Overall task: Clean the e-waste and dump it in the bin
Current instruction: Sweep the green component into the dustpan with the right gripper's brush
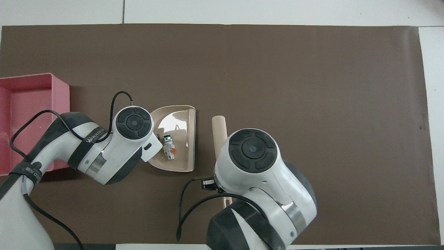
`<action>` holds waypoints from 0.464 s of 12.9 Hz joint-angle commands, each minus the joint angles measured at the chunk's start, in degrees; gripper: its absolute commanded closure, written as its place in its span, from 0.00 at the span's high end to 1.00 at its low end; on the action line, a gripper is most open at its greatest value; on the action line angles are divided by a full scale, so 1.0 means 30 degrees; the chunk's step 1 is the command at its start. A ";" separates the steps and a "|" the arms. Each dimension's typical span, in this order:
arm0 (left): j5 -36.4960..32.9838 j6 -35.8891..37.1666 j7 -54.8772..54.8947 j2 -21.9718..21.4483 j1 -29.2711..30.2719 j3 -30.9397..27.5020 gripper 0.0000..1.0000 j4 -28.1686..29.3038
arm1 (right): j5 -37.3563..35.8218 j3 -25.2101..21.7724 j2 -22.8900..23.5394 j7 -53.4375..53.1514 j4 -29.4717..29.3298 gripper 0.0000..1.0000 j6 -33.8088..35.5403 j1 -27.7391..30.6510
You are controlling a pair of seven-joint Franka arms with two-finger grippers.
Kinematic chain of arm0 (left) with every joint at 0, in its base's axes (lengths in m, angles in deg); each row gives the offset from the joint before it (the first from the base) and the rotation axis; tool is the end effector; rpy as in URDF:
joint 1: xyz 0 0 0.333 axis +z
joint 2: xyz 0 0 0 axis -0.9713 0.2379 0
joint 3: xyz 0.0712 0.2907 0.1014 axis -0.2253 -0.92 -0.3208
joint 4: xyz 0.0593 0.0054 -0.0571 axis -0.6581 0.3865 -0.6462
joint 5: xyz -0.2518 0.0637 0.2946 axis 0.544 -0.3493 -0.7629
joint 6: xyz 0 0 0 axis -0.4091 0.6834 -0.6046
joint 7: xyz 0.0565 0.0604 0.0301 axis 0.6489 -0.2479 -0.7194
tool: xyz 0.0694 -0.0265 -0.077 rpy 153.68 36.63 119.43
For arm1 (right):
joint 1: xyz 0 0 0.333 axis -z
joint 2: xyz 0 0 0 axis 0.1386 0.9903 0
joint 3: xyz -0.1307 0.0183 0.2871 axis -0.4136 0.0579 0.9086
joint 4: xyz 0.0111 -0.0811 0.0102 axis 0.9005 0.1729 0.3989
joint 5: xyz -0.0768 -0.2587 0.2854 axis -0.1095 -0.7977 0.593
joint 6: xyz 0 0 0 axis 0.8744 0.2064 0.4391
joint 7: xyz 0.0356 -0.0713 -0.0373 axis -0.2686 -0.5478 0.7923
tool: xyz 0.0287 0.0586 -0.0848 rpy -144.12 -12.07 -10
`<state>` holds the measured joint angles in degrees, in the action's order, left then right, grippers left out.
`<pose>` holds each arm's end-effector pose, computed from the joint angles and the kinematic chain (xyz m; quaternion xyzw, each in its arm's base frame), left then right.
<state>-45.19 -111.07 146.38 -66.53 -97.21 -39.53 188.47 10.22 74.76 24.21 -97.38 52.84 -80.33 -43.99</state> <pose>0.4885 -0.2014 0.3426 -0.6630 0.7267 0.1252 0.1291 0.4128 0.3490 0.4799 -0.9905 -0.0087 0.1291 0.0473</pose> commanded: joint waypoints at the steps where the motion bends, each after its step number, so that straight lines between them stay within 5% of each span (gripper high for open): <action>1: 0.1301 -0.0610 0.2002 -0.1319 0.1070 -0.0050 0.00 0.0237 | -0.1323 0.0217 -0.1654 0.1824 0.0704 0.00 0.1691 0.3117; 6: 0.1451 -0.0173 0.5163 -0.2784 0.4198 -0.0197 0.00 -0.0407 | -0.4078 0.0217 -0.2008 0.6921 0.1346 0.00 0.2725 0.8713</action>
<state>-42.24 -111.96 156.53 -72.26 -88.66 -40.02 187.50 -0.19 74.46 19.37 -81.71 54.59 -71.58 -23.13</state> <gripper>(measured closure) 0.678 0.736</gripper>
